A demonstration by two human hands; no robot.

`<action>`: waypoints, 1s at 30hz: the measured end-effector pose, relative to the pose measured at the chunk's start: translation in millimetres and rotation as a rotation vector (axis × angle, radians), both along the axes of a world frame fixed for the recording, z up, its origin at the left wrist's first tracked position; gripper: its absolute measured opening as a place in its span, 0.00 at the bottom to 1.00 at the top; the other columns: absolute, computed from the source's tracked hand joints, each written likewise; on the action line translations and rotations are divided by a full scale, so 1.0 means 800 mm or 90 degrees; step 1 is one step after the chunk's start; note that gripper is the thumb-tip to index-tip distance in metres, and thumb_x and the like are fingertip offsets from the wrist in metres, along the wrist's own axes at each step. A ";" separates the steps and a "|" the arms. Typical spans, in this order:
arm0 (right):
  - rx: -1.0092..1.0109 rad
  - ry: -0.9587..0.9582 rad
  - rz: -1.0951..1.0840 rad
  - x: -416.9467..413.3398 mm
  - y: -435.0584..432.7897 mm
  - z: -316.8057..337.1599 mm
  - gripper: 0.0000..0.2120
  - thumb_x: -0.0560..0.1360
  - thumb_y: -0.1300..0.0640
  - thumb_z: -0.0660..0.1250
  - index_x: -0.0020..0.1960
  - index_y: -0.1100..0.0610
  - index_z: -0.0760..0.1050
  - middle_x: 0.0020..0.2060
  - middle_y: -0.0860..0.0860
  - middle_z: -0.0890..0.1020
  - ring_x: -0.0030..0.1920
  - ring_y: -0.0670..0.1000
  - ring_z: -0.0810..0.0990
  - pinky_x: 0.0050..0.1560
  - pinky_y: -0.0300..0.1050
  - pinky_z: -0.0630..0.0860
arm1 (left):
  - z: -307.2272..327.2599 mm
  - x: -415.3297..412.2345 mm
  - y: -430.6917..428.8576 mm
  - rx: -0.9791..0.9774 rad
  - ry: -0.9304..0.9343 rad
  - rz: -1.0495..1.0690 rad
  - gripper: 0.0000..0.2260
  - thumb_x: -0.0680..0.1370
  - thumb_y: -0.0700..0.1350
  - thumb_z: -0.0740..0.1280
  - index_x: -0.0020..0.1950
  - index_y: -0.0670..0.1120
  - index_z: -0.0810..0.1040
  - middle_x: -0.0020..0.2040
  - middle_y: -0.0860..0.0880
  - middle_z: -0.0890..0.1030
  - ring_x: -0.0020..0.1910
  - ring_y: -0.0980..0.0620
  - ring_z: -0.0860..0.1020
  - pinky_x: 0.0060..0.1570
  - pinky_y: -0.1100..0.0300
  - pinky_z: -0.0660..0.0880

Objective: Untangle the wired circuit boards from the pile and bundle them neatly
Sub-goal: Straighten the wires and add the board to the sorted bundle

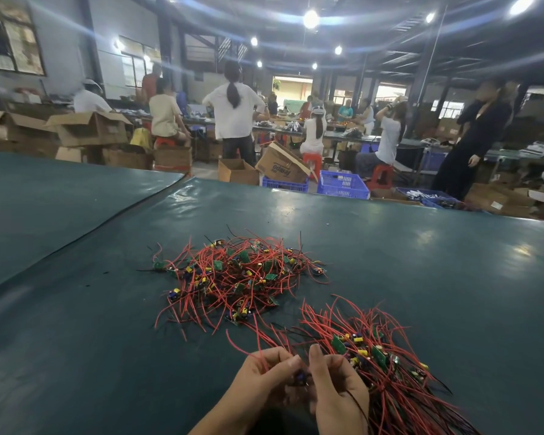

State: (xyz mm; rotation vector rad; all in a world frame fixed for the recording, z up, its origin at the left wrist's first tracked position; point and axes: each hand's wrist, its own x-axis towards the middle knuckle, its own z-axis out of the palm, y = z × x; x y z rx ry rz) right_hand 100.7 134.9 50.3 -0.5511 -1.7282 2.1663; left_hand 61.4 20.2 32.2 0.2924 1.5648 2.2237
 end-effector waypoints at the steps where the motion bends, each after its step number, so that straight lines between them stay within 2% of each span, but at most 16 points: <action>1: 0.000 -0.005 -0.006 -0.001 0.000 0.000 0.21 0.58 0.44 0.74 0.33 0.62 0.74 0.23 0.54 0.77 0.24 0.49 0.75 0.27 0.41 0.71 | 0.000 0.001 0.001 -0.024 0.013 -0.006 0.13 0.73 0.49 0.72 0.39 0.40 0.79 0.33 0.45 0.78 0.34 0.51 0.78 0.38 0.61 0.75; 2: -0.001 -0.006 -0.007 -0.001 0.001 -0.001 0.20 0.58 0.44 0.74 0.32 0.62 0.75 0.24 0.54 0.77 0.26 0.50 0.75 0.30 0.42 0.72 | 0.000 0.001 0.002 -0.048 0.026 -0.011 0.15 0.73 0.51 0.72 0.41 0.38 0.79 0.34 0.44 0.78 0.35 0.51 0.77 0.40 0.61 0.75; 4: -0.020 0.002 0.016 -0.001 0.003 -0.001 0.15 0.58 0.48 0.74 0.30 0.60 0.77 0.25 0.54 0.79 0.25 0.48 0.76 0.28 0.40 0.74 | 0.000 0.001 0.004 -0.059 0.023 -0.003 0.21 0.72 0.52 0.71 0.46 0.31 0.79 0.38 0.40 0.79 0.39 0.47 0.78 0.43 0.59 0.75; 7: -0.068 0.031 0.112 0.002 0.002 0.002 0.03 0.65 0.61 0.75 0.33 0.57 0.84 0.29 0.56 0.84 0.26 0.47 0.81 0.26 0.34 0.76 | -0.001 -0.001 0.003 -0.034 0.012 0.034 0.22 0.69 0.51 0.70 0.46 0.30 0.79 0.38 0.39 0.81 0.37 0.46 0.79 0.40 0.60 0.76; 9: -0.086 0.044 0.156 0.004 0.000 0.005 0.08 0.68 0.69 0.72 0.35 0.58 0.86 0.34 0.58 0.86 0.34 0.49 0.85 0.31 0.34 0.78 | -0.004 -0.002 0.001 -0.018 0.001 0.049 0.21 0.68 0.51 0.73 0.44 0.32 0.78 0.34 0.41 0.80 0.34 0.49 0.79 0.36 0.60 0.76; 12: -0.076 0.038 0.156 0.005 -0.004 0.010 0.11 0.71 0.68 0.71 0.34 0.57 0.86 0.36 0.57 0.86 0.37 0.48 0.85 0.33 0.32 0.78 | -0.011 -0.006 0.001 0.016 -0.014 0.068 0.22 0.68 0.48 0.73 0.47 0.28 0.78 0.39 0.36 0.81 0.37 0.46 0.81 0.39 0.58 0.78; 14: -0.094 0.003 0.124 0.002 -0.002 0.010 0.13 0.70 0.66 0.72 0.29 0.57 0.84 0.32 0.55 0.85 0.32 0.45 0.84 0.29 0.31 0.76 | -0.011 -0.005 0.003 0.026 0.001 0.079 0.16 0.69 0.47 0.73 0.41 0.33 0.81 0.36 0.38 0.81 0.34 0.48 0.80 0.35 0.59 0.77; 16: -0.098 -0.032 0.093 -0.002 0.002 0.009 0.14 0.69 0.64 0.74 0.25 0.56 0.83 0.29 0.54 0.84 0.27 0.44 0.82 0.26 0.31 0.74 | -0.007 -0.003 0.006 0.015 0.037 0.099 0.11 0.69 0.47 0.73 0.31 0.41 0.80 0.29 0.44 0.79 0.28 0.53 0.78 0.30 0.64 0.74; 18: -0.104 -0.047 0.079 -0.003 0.003 0.012 0.12 0.70 0.61 0.73 0.28 0.56 0.84 0.28 0.53 0.84 0.24 0.44 0.80 0.23 0.31 0.72 | -0.005 -0.005 0.005 -0.009 0.071 0.136 0.14 0.69 0.46 0.73 0.25 0.46 0.76 0.24 0.47 0.75 0.22 0.55 0.73 0.25 0.65 0.70; 20: -0.126 -0.048 0.082 -0.003 0.005 0.014 0.08 0.70 0.59 0.72 0.33 0.59 0.85 0.26 0.56 0.82 0.17 0.47 0.73 0.17 0.34 0.67 | -0.002 -0.009 0.001 -0.030 0.100 0.189 0.17 0.69 0.45 0.74 0.23 0.45 0.74 0.22 0.46 0.73 0.19 0.53 0.71 0.23 0.64 0.69; 22: -0.188 -0.025 0.065 -0.006 0.007 0.012 0.08 0.72 0.61 0.70 0.38 0.64 0.84 0.26 0.58 0.80 0.16 0.46 0.65 0.16 0.34 0.61 | 0.001 -0.012 -0.003 -0.031 0.121 0.222 0.15 0.68 0.46 0.69 0.22 0.45 0.75 0.21 0.44 0.73 0.19 0.51 0.71 0.23 0.63 0.68; 24: -0.244 -0.003 0.040 -0.010 0.012 0.009 0.07 0.74 0.65 0.68 0.39 0.65 0.83 0.28 0.58 0.82 0.16 0.44 0.65 0.16 0.33 0.60 | 0.004 -0.013 -0.005 -0.021 0.121 0.236 0.15 0.68 0.46 0.69 0.22 0.44 0.76 0.21 0.44 0.73 0.19 0.50 0.71 0.24 0.62 0.68; 26: -0.280 0.013 0.020 -0.012 0.017 0.011 0.07 0.74 0.65 0.68 0.40 0.66 0.82 0.29 0.57 0.82 0.17 0.44 0.67 0.16 0.34 0.61 | 0.003 -0.013 -0.007 -0.014 0.117 0.247 0.16 0.69 0.46 0.74 0.23 0.44 0.76 0.22 0.43 0.73 0.20 0.50 0.71 0.28 0.59 0.68; 30: -0.325 0.042 0.001 -0.012 0.020 0.014 0.06 0.74 0.66 0.67 0.42 0.67 0.81 0.29 0.57 0.82 0.19 0.44 0.69 0.16 0.34 0.63 | 0.003 -0.013 -0.008 0.005 0.101 0.265 0.14 0.69 0.48 0.69 0.24 0.45 0.77 0.23 0.42 0.74 0.21 0.50 0.71 0.31 0.55 0.67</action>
